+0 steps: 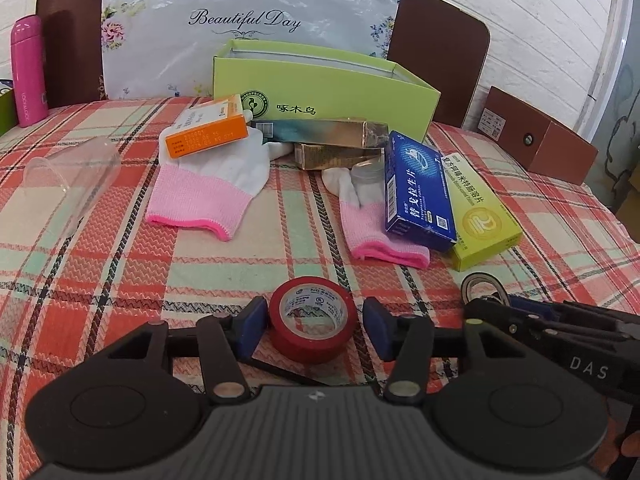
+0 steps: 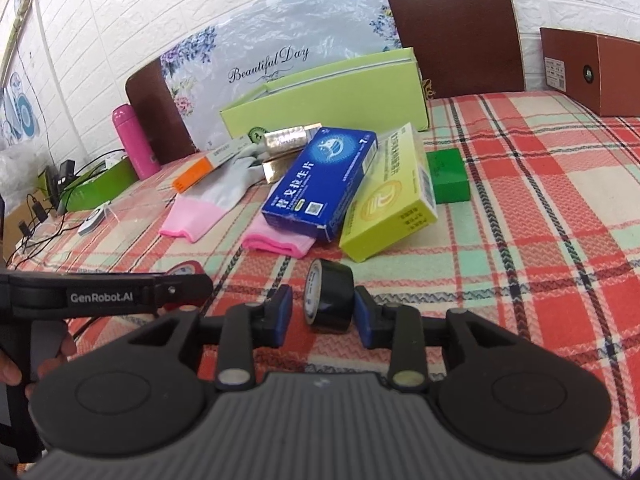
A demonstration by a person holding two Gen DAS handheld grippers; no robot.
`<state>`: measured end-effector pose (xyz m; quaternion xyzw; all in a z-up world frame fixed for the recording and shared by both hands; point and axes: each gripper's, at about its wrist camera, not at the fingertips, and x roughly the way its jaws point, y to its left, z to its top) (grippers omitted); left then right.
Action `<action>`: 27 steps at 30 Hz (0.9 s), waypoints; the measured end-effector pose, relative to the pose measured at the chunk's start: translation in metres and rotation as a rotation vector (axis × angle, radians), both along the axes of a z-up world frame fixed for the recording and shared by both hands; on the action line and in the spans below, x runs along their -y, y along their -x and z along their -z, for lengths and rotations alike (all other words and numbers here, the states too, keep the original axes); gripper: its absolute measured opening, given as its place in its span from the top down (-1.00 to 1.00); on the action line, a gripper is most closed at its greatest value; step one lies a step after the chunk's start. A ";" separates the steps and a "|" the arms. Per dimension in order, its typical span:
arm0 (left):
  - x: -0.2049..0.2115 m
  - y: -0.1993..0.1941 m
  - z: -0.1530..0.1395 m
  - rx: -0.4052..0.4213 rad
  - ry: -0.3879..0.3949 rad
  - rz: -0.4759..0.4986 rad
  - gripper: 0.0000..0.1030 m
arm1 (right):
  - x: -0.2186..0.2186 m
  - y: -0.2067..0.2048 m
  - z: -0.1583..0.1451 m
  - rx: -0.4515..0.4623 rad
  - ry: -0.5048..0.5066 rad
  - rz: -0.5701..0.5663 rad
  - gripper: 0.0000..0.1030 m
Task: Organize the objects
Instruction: 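Grasp the red tape roll with left gripper while right gripper grasps black tape, then carry both tape rolls into the green box and release them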
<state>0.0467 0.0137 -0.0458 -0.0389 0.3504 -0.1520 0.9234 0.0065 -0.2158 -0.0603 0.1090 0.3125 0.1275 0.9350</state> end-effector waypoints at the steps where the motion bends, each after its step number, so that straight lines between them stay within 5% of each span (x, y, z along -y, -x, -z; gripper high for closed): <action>1: 0.000 0.000 0.000 0.001 -0.001 -0.003 0.01 | -0.001 0.000 0.000 0.000 0.004 -0.004 0.37; 6: -0.002 0.001 -0.001 0.002 0.013 -0.006 0.02 | -0.005 -0.001 0.000 0.004 0.017 -0.024 0.65; 13: -0.002 0.002 -0.012 0.023 0.046 0.029 0.02 | -0.005 0.001 -0.011 0.042 0.026 -0.040 0.65; 27: -0.004 -0.047 -0.086 0.205 0.091 0.051 0.02 | 0.002 -0.049 -0.070 0.235 0.060 -0.033 0.65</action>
